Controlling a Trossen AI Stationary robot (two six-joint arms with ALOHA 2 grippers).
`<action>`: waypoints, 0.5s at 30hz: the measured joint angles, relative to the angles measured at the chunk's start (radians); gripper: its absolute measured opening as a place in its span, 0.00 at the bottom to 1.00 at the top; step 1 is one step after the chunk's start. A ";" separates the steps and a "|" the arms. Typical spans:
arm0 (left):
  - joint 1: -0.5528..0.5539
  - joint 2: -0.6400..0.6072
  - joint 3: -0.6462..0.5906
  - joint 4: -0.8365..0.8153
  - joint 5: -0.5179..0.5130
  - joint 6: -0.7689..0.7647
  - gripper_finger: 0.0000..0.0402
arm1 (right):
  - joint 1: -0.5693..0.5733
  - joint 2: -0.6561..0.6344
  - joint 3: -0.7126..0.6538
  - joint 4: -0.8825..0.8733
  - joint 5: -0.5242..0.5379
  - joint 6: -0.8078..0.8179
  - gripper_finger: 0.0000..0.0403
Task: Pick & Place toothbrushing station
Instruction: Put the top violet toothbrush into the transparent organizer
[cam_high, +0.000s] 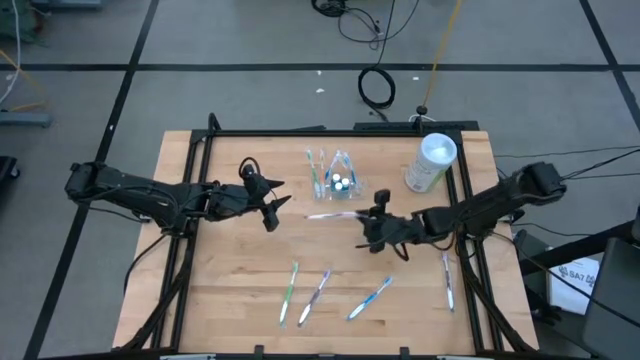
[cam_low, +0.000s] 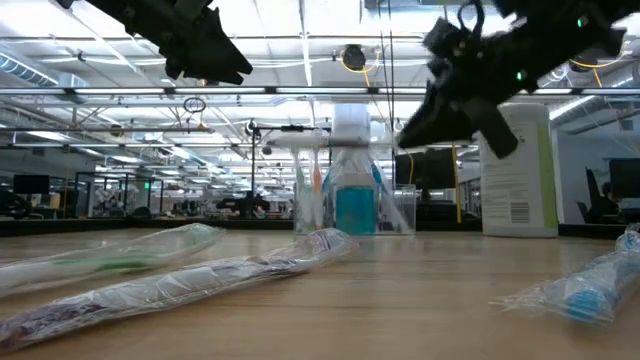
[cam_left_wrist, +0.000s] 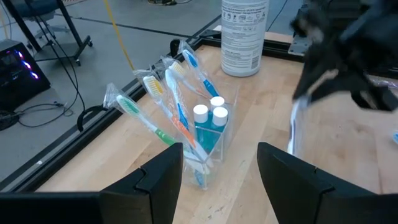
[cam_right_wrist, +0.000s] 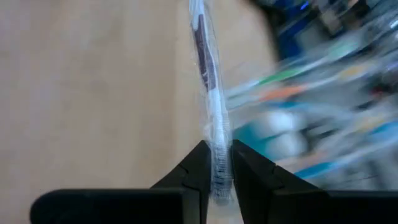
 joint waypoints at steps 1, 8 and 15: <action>0.000 0.000 0.000 0.000 0.000 0.000 0.53 | 0.000 -0.025 0.012 -0.024 0.015 -0.057 0.12; 0.000 0.000 0.000 0.012 -0.002 0.022 0.53 | 0.000 -0.093 0.215 -0.355 0.073 -0.372 0.12; 0.000 0.000 0.000 0.015 -0.007 0.023 0.53 | -0.063 -0.093 0.466 -0.800 0.196 -0.505 0.12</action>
